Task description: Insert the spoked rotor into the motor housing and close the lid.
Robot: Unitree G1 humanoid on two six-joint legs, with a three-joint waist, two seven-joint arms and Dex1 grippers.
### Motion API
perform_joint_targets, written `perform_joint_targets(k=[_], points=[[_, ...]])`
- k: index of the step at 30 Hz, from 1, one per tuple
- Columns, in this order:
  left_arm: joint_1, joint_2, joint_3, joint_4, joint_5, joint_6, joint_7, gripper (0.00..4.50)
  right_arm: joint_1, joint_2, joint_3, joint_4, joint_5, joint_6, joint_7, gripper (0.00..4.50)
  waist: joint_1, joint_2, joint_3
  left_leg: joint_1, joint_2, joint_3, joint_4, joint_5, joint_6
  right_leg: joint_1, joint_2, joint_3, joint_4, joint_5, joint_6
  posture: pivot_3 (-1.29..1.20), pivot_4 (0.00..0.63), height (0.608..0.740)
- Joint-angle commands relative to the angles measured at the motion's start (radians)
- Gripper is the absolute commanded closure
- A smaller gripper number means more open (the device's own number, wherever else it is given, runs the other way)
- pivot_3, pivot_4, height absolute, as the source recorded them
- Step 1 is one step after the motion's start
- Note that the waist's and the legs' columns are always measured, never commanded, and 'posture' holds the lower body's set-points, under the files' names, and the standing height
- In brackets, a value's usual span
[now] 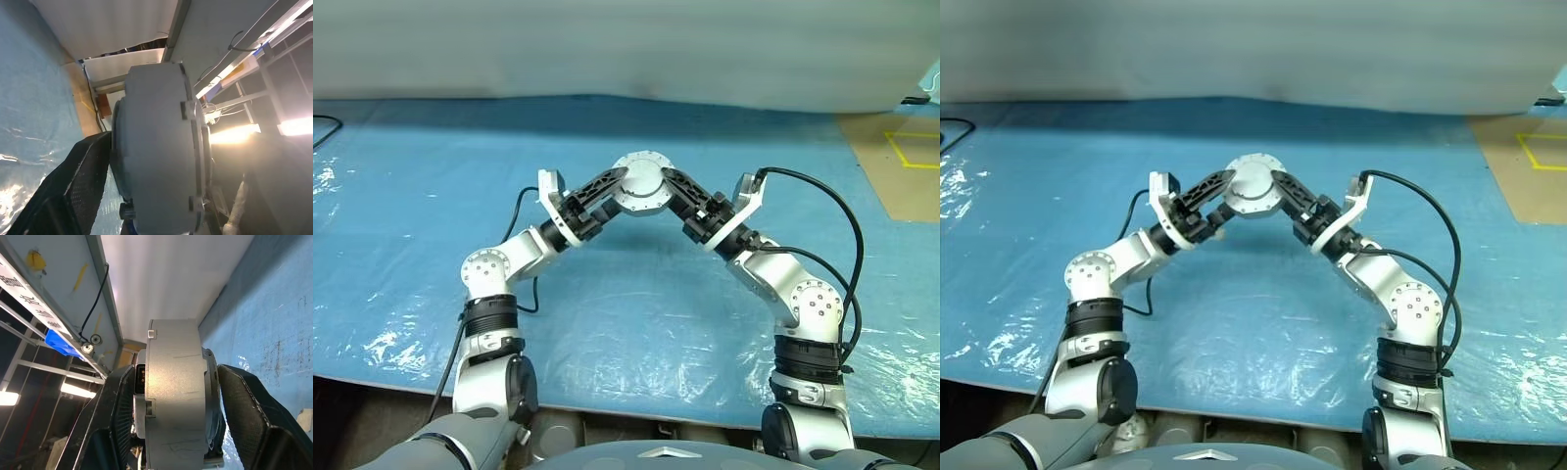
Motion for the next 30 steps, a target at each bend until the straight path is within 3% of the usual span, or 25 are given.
perform_joint_targets(k=[1,9,12,15,17,19,30], points=[[-0.025,-0.015,-0.043,0.007,0.016,-0.014,-0.048,0.02,-0.020,-0.001,0.004,-0.076,0.062,-0.011,0.014,2.21,0.000,0.000,0.000,0.000,0.000,0.000,0.000,0.000,0.000,0.000,0.000,0.000,0.000,0.000,0.000,0.00,0.150,0.740],[-0.017,-0.035,-0.067,0.022,0.073,-0.084,-0.048,0.02,-0.017,-0.007,0.010,-0.070,0.075,-0.014,0.007,2.21,0.000,0.000,0.000,-0.002,0.000,-0.003,0.003,0.000,0.000,0.000,0.000,-0.001,0.001,0.000,0.000,0.00,0.150,0.740],[-0.012,-0.040,-0.074,0.024,0.087,-0.096,-0.045,0.63,-0.014,-0.003,0.014,-0.065,0.077,-0.015,0.002,2.21,0.001,0.000,0.000,-0.003,-0.001,-0.003,0.004,0.000,0.000,0.000,0.000,-0.001,0.001,0.001,0.001,0.00,0.150,0.740],[-0.009,-0.042,-0.101,0.030,0.163,-0.170,-0.042,1.57,-0.015,-0.004,0.022,-0.063,0.069,-0.014,-0.001,2.21,0.001,0.000,0.000,-0.005,0.000,-0.005,0.006,0.000,0.000,0.000,0.000,-0.002,0.001,0.001,0.001,0.00,0.150,0.740],[-0.006,-0.038,-0.087,0.027,0.129,-0.154,-0.089,1.57,-0.017,-0.006,0.027,-0.062,0.067,-0.015,-0.001,2.21,0.001,0.000,0.000,-0.006,0.000,-0.006,0.007,0.000,0.000,0.000,0.000,-0.002,0.001,0.001,0.001,0.00,0.150,0.740],[0.000,-0.031,-0.101,0.014,0.139,-0.153,-0.104,2.08,-0.018,-0.008,0.031,-0.059,0.065,-0.016,-0.004,2.21,-0.002,0.000,0.000,-0.006,0.000,-0.006,0.008,0.000,0.000,0.000,0.000,-0.002,0.001,0.001,0.001,0.00,0.150,0.740],[-0.018,-0.040,-0.086,0.053,0.183,-0.222,-0.101,2.12,-0.019,-0.041,0.055,-0.085,-0.056,-0.034,0.012,2.21,0.001,0.000,0.000,-0.007,-0.001,-0.009,0.011,0.000,0.000,0.000,0.000,-0.003,0.002,0.001,0.002,0.00,0.150,0.740]])
